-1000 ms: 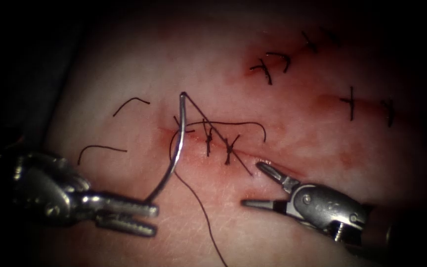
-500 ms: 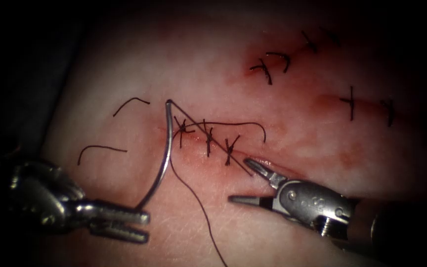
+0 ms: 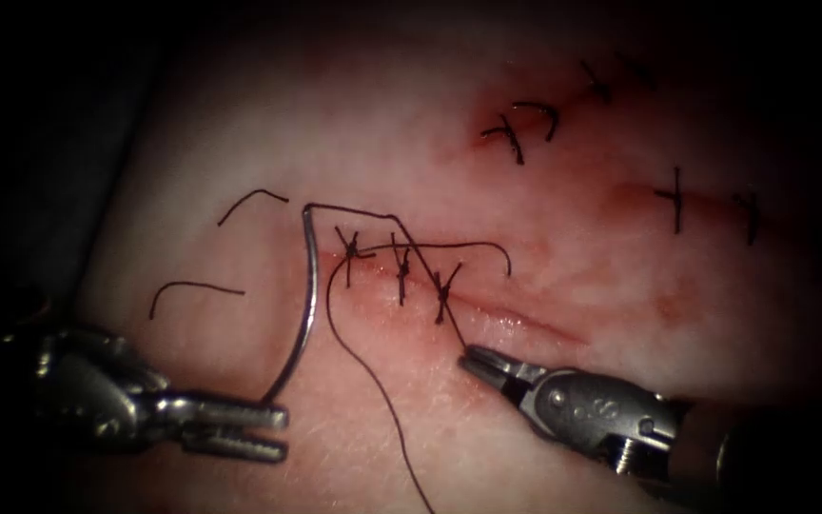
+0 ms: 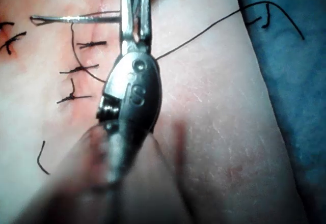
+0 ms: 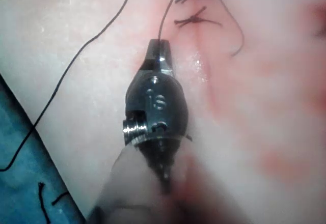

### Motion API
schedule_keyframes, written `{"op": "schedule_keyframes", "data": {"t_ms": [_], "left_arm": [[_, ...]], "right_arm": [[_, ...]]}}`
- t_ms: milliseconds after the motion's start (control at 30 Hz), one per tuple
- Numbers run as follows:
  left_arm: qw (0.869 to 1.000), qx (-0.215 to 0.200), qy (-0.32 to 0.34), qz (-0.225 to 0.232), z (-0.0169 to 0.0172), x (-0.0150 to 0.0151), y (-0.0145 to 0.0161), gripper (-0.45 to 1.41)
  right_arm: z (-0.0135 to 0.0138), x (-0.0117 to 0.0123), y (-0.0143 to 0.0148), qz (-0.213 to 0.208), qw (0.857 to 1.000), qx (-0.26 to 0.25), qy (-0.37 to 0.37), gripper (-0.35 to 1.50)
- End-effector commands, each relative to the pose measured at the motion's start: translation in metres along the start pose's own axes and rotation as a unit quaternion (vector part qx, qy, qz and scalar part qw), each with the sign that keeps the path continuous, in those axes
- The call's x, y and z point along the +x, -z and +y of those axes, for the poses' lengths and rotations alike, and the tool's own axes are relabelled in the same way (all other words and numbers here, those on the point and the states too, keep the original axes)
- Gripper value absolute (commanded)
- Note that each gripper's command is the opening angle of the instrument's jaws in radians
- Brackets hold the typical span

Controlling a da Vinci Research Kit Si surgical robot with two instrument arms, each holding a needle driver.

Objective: Wound Closure
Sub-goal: Pull the suture through the wound with the right gripper until a tail remains.

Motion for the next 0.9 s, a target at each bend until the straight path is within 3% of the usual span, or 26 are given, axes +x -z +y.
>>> {"op": "schedule_keyframes", "data": {"t_ms": [33,100,167,200,233,300,533,667,700,733,800,867,900], "left_arm": [[1.000,-0.010,0.015,-0.010,0.0012,-0.0019,-0.0004,-0.45],[0.999,-0.014,0.023,-0.018,0.0019,-0.0026,-0.0003,-0.45],[0.998,-0.009,0.041,-0.036,0.0040,-0.0044,0.0001,-0.45],[0.998,-0.009,0.041,-0.036,0.0040,-0.0044,0.0001,-0.45],[0.998,-0.001,0.051,-0.048,0.0051,-0.0052,0.0005,-0.45],[0.996,0.005,0.060,-0.060,0.0062,-0.0061,0.0012,-0.45],[0.990,0.029,0.106,-0.091,0.0091,-0.0069,0.0041,-0.45],[0.989,0.047,0.109,-0.092,0.0091,-0.0067,0.0052,-0.45],[0.989,0.051,0.110,-0.090,0.0088,-0.0067,0.0055,-0.45],[0.989,0.051,0.110,-0.090,0.0088,-0.0067,0.0055,-0.45],[0.988,0.064,0.113,-0.082,0.0079,-0.0069,0.0062,-0.45],[0.986,0.085,0.121,-0.073,0.0059,-0.0072,0.0074,-0.45],[0.986,0.085,0.121,-0.073,0.0059,-0.0072,0.0074,-0.45]], "right_arm": [[-0.0037,-0.0010,0.0005,-0.015,1.000,0.019,-0.014,-0.35],[-0.0048,-0.0013,0.0010,-0.015,0.999,0.027,-0.016,-0.35],[-0.0089,-0.0021,0.0024,-0.018,0.998,0.058,-0.015,-0.35],[-0.0089,-0.0021,0.0024,-0.018,0.998,0.058,-0.015,-0.35],[-0.0117,-0.0024,0.0033,-0.016,0.997,0.074,-0.008,-0.35],[-0.0139,-0.0024,0.0042,-0.013,0.996,0.086,-0.007,-0.35],[-0.0185,-0.0006,0.0065,-0.007,0.993,0.119,0.006,-0.35],[-0.0193,0.0005,0.0068,0.010,0.989,0.149,0.017,-0.35],[-0.0190,0.0009,0.0067,0.028,0.987,0.153,0.038,-0.06],[-0.0190,0.0009,0.0067,0.028,0.987,0.153,0.038,-0.06],[-0.0181,0.0014,0.0065,0.061,0.984,0.151,0.065,0.91],[-0.0155,0.0023,0.0064,0.098,0.980,0.145,0.092,1.25],[-0.0155,0.0023,0.0064,0.098,0.980,0.145,0.092,1.25]]}}
